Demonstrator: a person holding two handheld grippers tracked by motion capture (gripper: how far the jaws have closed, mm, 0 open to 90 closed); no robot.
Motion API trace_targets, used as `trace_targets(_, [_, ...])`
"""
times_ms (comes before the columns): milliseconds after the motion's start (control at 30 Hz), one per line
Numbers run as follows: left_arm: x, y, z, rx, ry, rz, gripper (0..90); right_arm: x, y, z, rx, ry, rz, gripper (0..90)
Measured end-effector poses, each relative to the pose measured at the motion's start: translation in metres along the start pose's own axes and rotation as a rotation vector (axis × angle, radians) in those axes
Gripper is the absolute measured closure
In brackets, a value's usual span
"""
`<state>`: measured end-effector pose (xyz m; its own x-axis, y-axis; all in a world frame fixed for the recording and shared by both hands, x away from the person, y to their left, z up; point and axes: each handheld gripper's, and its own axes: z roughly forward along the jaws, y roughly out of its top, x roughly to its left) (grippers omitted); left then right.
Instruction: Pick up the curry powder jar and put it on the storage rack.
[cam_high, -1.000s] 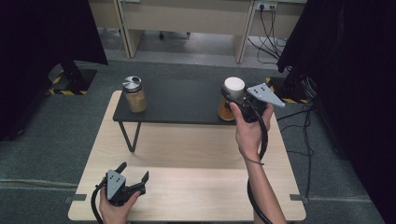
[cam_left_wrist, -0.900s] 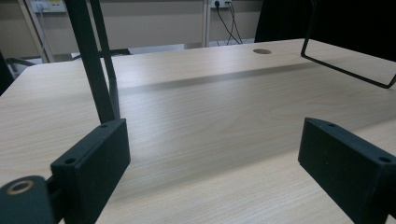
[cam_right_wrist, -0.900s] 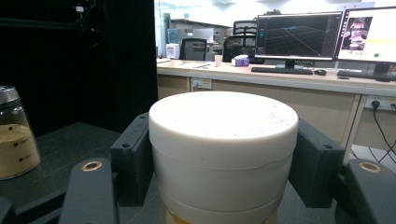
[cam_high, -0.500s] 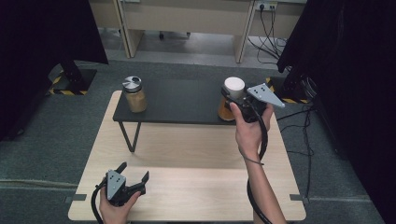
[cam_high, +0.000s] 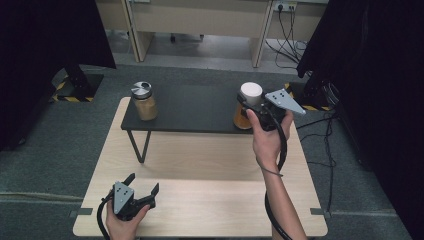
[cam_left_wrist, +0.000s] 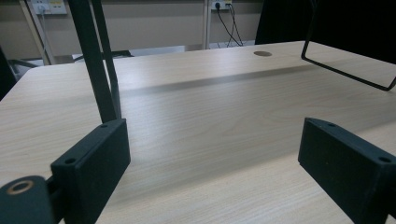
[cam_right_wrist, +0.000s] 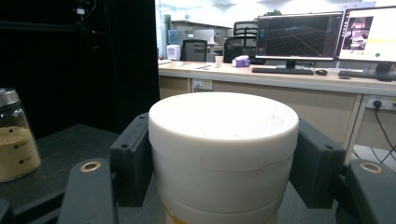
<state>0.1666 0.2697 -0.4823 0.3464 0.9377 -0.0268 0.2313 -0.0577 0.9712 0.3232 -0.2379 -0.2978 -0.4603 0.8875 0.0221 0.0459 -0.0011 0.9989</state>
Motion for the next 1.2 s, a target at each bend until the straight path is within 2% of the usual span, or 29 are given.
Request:
trace_targets(100, [0.001,0.0,0.0,-0.002,0.003,-0.003,8.5,0.0,-0.003,0.002,-0.009,-0.007,0.008,13.6])
trace_targets(167, [0.001,0.0,0.0,0.0,0.005,-0.003,8.5,0.005,-0.005,0.002,-0.02,-0.033,0.013,7.9])
trace_targets(567, [0.001,0.0,0.0,-0.003,0.004,-0.001,8.5,0.008,-0.004,0.001,-0.02,-0.056,0.0,6.0])
trace_targets(900, [0.001,0.0,0.0,-0.003,0.005,-0.001,8.5,0.008,-0.007,-0.001,-0.018,-0.054,0.005,5.6])
trace_targets(1067, [0.001,0.0,0.0,-0.004,0.006,-0.001,8.5,0.01,-0.014,-0.008,-0.036,-0.05,0.028,5.3])
trace_targets(1200, [0.001,0.0,0.0,-0.004,0.006,-0.001,8.4,0.013,-0.019,-0.019,-0.054,-0.042,0.022,5.3])
